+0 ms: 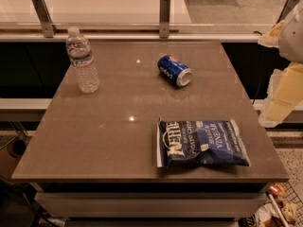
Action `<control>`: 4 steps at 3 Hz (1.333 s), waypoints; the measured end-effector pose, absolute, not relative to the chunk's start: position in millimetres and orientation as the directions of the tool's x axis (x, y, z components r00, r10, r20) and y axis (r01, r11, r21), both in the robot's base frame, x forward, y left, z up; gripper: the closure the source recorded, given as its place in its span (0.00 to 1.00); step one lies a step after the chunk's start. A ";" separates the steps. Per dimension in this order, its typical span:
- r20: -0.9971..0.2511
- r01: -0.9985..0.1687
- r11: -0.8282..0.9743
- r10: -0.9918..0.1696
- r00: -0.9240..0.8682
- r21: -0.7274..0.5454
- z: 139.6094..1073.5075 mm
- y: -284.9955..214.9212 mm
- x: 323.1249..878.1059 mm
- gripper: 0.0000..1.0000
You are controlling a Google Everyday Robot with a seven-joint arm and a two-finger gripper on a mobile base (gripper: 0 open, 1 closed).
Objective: Place pepsi can upright
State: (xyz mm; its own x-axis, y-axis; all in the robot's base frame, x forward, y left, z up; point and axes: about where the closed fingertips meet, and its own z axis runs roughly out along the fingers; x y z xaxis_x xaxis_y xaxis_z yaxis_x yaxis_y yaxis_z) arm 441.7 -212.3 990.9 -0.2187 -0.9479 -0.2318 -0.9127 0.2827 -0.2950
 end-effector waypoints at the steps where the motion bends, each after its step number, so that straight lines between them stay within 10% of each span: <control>1: -0.258 -0.909 0.301 -0.939 -0.229 -0.289 994.0 -207.0 448.1 0.00; 4: -0.488 -0.842 0.491 -0.804 -0.340 -0.222 1006.1 -174.1 503.9 0.00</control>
Offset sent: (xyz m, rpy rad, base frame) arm 0.0433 0.0258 0.0100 0.2017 -0.0076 -0.1077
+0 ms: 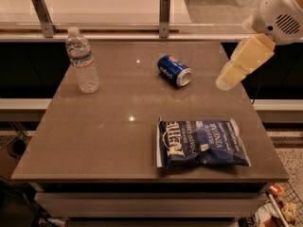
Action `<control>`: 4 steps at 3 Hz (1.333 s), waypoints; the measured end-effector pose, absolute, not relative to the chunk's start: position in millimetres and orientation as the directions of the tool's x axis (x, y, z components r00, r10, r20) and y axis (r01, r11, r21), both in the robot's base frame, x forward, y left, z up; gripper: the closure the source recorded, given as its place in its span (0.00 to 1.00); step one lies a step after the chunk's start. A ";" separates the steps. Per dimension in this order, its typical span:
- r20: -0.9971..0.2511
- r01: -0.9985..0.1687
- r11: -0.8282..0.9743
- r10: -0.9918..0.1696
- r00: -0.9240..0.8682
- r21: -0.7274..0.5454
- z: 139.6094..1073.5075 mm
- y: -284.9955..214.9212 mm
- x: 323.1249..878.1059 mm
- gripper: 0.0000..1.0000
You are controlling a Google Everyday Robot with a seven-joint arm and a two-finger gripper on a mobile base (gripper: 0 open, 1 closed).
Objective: Place pepsi can upright
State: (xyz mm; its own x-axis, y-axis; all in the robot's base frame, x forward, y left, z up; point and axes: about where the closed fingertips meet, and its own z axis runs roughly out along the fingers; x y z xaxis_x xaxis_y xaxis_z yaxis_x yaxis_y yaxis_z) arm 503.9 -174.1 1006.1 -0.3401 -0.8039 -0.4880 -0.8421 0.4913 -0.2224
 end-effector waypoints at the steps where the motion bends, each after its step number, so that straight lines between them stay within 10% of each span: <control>1: -0.543 -0.802 0.563 -0.746 -0.387 -0.202 1006.9 -161.9 522.7 0.00; 4: -0.503 -0.625 0.775 -0.579 -0.642 -0.096 983.9 -147.3 588.3 0.00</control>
Offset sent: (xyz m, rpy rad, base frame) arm 0.0627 0.0319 -0.0134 0.1102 0.0567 -0.3391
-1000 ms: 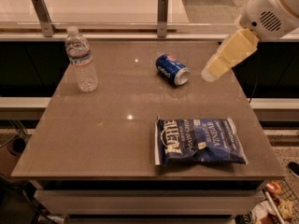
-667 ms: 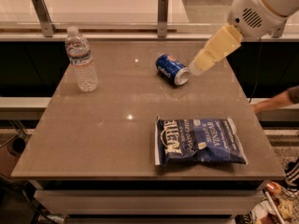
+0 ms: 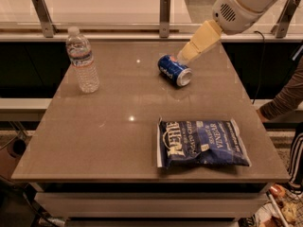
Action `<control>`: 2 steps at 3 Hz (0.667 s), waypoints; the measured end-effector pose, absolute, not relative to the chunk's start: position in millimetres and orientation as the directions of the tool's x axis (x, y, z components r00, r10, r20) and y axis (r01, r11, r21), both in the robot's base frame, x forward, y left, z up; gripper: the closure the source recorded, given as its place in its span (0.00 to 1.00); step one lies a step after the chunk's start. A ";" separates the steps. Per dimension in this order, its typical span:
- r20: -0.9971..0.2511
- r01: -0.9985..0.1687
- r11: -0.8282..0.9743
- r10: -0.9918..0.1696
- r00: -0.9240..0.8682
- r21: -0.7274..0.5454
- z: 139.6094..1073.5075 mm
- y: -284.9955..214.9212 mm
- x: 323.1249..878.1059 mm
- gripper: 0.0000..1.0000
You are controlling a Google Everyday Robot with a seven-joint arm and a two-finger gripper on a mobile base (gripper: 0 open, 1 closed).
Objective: Place pepsi can upright
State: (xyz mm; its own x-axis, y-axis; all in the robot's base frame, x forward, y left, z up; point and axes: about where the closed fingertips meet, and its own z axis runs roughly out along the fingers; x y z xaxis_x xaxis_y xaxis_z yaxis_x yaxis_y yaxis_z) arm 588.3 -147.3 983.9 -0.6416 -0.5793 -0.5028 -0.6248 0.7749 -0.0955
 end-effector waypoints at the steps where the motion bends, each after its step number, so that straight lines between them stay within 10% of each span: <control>1: -0.486 -0.559 0.828 -0.506 -0.713 -0.043 964.0 -140.3 632.6 0.00; 2: -0.486 -0.559 0.828 -0.506 -0.712 -0.043 964.0 -140.2 632.6 0.00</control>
Offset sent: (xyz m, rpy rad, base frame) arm 0.0651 0.0104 -0.0260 0.0410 0.0594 -0.1198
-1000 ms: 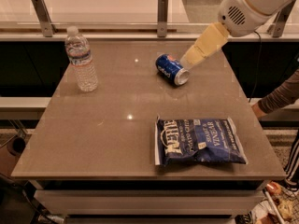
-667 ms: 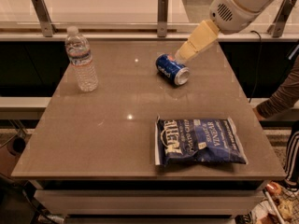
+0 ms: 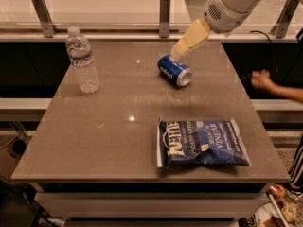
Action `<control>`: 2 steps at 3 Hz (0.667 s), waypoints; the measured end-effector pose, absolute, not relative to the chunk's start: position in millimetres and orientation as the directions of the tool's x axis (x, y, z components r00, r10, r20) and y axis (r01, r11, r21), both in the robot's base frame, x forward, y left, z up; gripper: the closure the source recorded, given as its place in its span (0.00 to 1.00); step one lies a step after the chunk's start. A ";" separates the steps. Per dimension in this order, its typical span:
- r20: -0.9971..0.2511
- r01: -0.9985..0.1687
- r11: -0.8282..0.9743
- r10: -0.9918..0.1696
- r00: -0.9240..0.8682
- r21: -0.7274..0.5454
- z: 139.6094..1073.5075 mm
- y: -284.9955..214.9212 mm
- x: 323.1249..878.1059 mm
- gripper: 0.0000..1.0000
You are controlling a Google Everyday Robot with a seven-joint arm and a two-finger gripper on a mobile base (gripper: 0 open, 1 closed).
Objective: Place pepsi can upright
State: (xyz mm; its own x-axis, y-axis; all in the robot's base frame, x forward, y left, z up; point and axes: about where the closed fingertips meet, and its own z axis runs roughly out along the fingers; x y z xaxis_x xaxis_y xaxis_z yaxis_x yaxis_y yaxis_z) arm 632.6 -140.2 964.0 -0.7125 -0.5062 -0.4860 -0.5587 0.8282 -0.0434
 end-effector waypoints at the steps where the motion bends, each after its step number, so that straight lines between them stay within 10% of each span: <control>1: -0.481 -0.570 0.820 -0.520 -0.706 -0.049 961.7 -126.2 643.9 0.00; 2: -0.447 -0.585 0.809 -0.545 -0.709 -0.057 951.2 -102.2 659.0 0.00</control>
Offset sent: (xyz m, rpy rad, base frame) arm 0.0455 0.0703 -0.0228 -0.0756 0.0602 0.0551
